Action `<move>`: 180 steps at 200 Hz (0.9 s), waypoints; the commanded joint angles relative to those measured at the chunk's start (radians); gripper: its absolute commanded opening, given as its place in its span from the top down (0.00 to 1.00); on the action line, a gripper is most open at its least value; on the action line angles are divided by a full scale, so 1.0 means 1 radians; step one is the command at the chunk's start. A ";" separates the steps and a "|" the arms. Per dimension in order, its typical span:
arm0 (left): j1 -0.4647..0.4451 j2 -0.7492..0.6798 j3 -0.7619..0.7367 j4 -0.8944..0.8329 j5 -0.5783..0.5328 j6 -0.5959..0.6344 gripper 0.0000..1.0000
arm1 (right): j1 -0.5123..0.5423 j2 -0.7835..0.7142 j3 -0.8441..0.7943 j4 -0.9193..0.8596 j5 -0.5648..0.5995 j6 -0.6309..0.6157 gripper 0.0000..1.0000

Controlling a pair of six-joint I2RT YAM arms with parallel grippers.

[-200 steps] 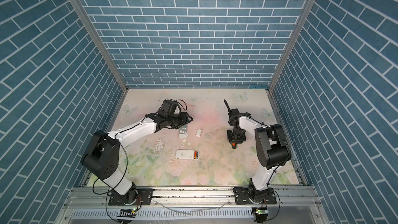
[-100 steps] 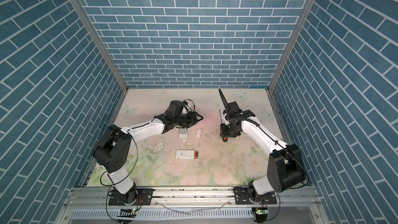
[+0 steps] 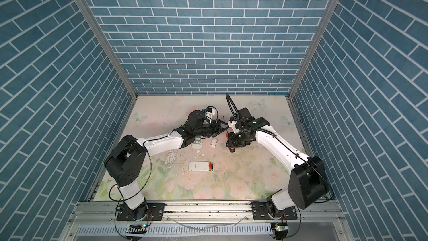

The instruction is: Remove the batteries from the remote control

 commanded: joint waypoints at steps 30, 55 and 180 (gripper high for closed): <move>-0.004 0.036 0.040 0.030 0.010 -0.004 0.54 | 0.010 -0.022 0.068 0.019 -0.027 0.018 0.99; -0.013 0.023 0.028 0.035 0.012 -0.007 0.54 | 0.010 -0.024 0.065 0.029 -0.007 0.025 1.00; -0.035 0.015 -0.011 0.082 0.012 -0.042 0.71 | 0.008 0.009 0.101 0.058 -0.002 0.036 1.00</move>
